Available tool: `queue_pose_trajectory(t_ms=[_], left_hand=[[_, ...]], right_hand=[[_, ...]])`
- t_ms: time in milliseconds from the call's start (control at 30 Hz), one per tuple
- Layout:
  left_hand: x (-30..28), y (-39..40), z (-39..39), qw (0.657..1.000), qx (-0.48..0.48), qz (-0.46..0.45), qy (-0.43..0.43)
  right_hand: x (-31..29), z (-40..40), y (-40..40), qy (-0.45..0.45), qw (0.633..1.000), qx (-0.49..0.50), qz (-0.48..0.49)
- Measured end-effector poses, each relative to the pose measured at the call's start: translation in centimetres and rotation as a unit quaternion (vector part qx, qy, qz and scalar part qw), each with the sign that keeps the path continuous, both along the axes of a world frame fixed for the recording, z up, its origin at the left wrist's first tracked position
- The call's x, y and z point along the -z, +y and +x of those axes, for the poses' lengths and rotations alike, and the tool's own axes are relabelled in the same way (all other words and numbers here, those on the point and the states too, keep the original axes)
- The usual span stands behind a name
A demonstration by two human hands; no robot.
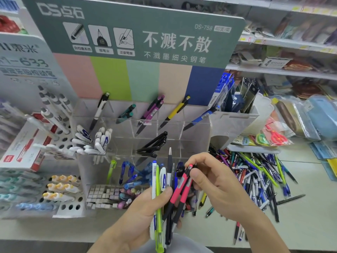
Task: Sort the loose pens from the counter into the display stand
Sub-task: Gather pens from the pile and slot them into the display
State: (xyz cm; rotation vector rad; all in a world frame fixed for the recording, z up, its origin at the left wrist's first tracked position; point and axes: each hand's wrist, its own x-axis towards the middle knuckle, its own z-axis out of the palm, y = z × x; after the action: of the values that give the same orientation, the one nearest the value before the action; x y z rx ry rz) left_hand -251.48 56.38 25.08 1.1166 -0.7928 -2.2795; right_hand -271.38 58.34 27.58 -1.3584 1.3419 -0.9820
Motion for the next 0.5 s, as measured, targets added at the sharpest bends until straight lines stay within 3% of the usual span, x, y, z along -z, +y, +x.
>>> queue_pose_trajectory(t_ms=[200, 333, 500], left_hand=[[1.0, 0.1, 0.4, 1.0, -0.011, -0.005, -0.011], [1.2, -0.1, 0.6, 0.999, -0.041, -0.003, 0.024], [1.6, -0.3, 0.7, 0.997, -0.055, -0.034, 0.033]], right_hand=[[-0.3, -1.1, -0.3, -0.022, 0.998, 0.051, -0.011], [-1.0, -2.6, -0.5, -0.049, 0.992, 0.101, -0.06], [-2.0, -4.8, -0.9, -0.019, 0.966, 0.212, -0.147]])
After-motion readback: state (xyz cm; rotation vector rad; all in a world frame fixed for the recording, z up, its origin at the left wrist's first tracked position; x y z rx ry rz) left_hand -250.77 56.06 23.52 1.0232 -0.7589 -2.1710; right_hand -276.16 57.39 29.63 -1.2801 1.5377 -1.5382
